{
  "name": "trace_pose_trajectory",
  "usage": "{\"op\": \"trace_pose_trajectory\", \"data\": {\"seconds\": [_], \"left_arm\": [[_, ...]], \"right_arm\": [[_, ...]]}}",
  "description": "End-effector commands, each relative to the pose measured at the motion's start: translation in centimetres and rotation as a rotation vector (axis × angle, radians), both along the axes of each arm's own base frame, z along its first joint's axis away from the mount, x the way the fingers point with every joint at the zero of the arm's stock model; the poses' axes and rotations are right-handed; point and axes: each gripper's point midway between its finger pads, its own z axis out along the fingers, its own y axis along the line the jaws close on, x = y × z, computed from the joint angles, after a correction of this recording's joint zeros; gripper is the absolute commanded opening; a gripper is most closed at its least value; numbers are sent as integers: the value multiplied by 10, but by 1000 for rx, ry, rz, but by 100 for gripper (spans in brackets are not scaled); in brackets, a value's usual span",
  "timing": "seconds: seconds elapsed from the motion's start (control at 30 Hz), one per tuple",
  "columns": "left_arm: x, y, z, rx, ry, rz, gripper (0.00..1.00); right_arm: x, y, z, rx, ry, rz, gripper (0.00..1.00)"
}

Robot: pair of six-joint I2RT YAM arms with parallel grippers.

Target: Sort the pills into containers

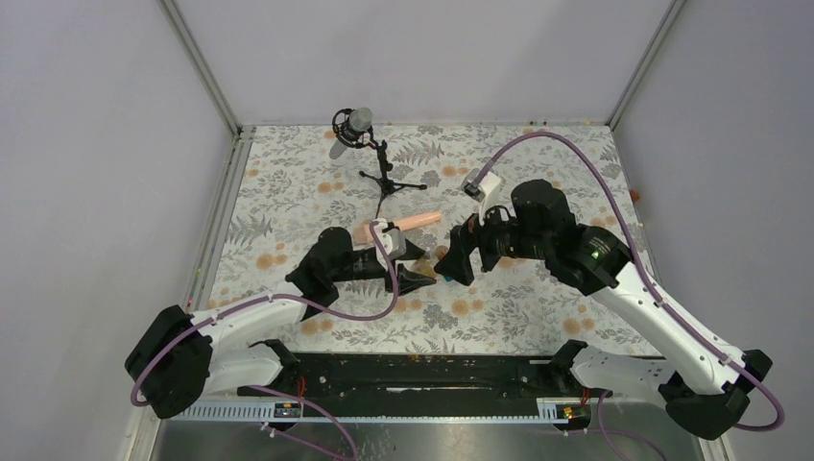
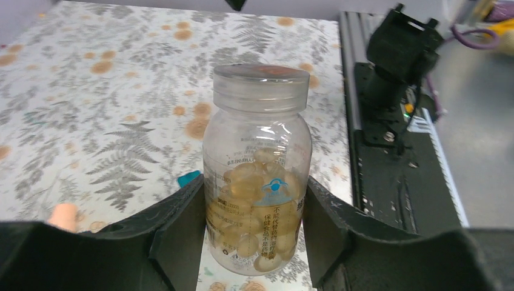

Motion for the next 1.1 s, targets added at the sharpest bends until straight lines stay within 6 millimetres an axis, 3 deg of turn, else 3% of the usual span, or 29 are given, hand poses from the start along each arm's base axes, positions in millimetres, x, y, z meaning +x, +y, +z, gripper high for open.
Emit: {"op": "trace_pose_trajectory", "data": {"seconds": [0.0,0.2,0.4,0.53,0.63,0.77,0.83,0.9,0.93,1.0,1.07], "left_arm": [[-27,-9,24,-30,-56,-203,0],[-34,-12,28,-33,-49,-261,0],[-35,-12,28,-31,-54,-269,0],[-25,-12,28,-32,-62,-210,0],[-7,-9,30,-43,-81,-90,0],[13,-3,30,-56,-97,40,0],[19,-2,27,-50,-93,78,0],[23,0,23,-43,-80,107,0],[27,0,21,-39,-70,124,0],[29,1,16,-27,-54,139,0],[30,1,13,-17,-42,147,0]], "right_arm": [[-22,-5,-9,-120,-102,273,93],[-9,-4,-18,-203,-94,266,79],[4,2,-25,-220,-60,214,43],[18,12,-27,-173,-10,107,34],[38,18,-38,-138,58,-58,33],[72,8,-61,-95,201,-454,31],[83,12,-57,-32,218,-532,27],[87,19,-46,11,214,-531,34],[87,22,-38,22,206,-512,43],[83,22,-24,31,176,-470,72],[76,17,-10,28,115,-414,87]]}}
